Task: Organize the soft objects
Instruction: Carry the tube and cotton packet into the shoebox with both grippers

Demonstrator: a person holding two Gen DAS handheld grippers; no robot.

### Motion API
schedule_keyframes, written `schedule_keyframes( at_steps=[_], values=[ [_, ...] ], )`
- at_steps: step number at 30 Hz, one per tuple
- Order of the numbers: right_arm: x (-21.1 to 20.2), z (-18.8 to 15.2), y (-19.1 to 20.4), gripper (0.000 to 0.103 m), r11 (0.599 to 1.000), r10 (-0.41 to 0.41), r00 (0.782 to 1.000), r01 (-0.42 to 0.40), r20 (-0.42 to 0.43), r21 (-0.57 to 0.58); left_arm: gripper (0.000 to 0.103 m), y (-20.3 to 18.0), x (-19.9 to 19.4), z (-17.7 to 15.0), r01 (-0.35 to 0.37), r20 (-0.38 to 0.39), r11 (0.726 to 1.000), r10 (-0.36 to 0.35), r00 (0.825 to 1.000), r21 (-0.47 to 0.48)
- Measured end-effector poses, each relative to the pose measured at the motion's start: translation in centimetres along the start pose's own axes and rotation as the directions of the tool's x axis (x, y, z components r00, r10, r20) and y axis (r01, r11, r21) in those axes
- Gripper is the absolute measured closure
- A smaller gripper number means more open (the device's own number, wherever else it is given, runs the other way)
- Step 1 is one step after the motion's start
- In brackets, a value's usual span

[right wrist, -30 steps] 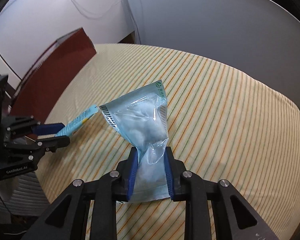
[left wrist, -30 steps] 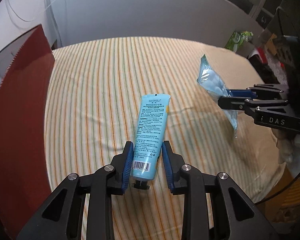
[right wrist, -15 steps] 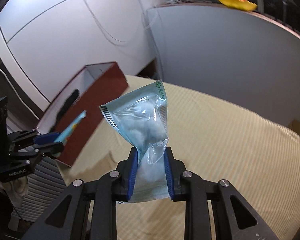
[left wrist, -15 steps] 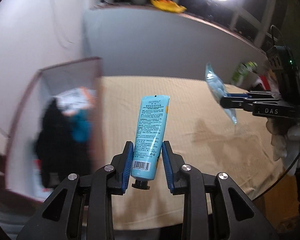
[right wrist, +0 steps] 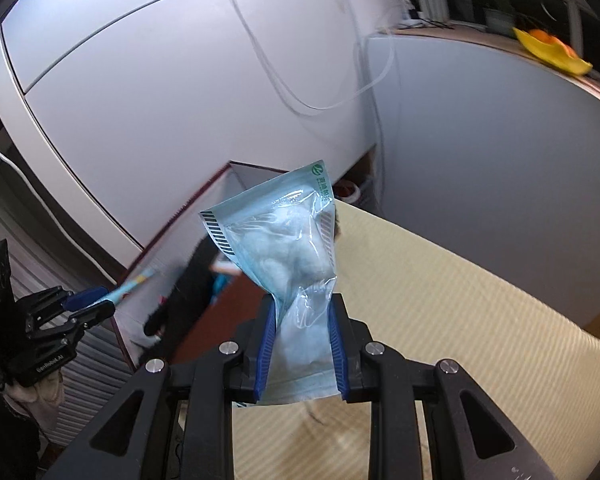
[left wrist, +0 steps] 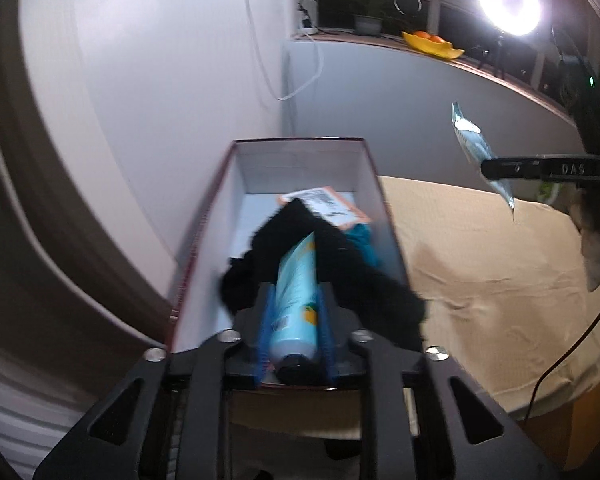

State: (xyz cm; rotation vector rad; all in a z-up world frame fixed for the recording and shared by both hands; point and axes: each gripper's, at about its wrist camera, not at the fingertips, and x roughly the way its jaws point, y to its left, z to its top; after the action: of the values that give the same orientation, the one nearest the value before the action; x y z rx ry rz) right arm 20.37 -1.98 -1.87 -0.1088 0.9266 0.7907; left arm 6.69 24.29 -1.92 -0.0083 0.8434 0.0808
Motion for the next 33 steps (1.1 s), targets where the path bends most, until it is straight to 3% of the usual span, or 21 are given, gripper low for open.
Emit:
schedule_keyframes(
  at_steps=[5, 19, 22, 25, 27, 33],
  values=[
    [3.4, 2.2, 2.5, 0.080, 1.000, 0.020, 1.000, -0.021, -0.014, -0.020, 0.092, 0.3, 0.9, 0.4, -0.041, 0.011, 0.999, 0.041, 0.999, -0.020],
    [10.2, 5.5, 7.1, 0.078, 0.996, 0.076, 0.993, -0.080, -0.095, -0.035, 0.092, 1.3, 2.6, 0.8, -0.028, -0.007, 0.998, 0.027, 1.000, -0.059],
    [11.1, 5.8, 7.6, 0.067, 0.995, 0.093, 0.990, -0.096, -0.107, -0.023, 0.092, 1.5, 2.6, 0.7, -0.022, -0.008, 0.997, 0.021, 1.000, -0.070],
    [11.5, 5.9, 7.9, 0.045, 0.995, 0.099, 0.991, -0.101, -0.094, -0.010, 0.091, 1.8, 2.5, 0.6, -0.021, -0.006, 0.996, 0.021, 1.000, -0.083],
    [11.4, 5.9, 8.0, 0.042, 0.995, 0.098, 0.992, -0.099, -0.083, -0.006, 0.084, 2.0, 2.4, 0.6, -0.017, -0.002, 0.996, 0.017, 1.000, -0.089],
    [10.9, 5.8, 8.1, 0.041, 0.994, 0.107, 0.991, -0.107, -0.077, -0.001, 0.084, 1.9, 1.8, 0.2, -0.011, 0.010, 0.996, 0.012, 1.000, -0.088]
  ],
)
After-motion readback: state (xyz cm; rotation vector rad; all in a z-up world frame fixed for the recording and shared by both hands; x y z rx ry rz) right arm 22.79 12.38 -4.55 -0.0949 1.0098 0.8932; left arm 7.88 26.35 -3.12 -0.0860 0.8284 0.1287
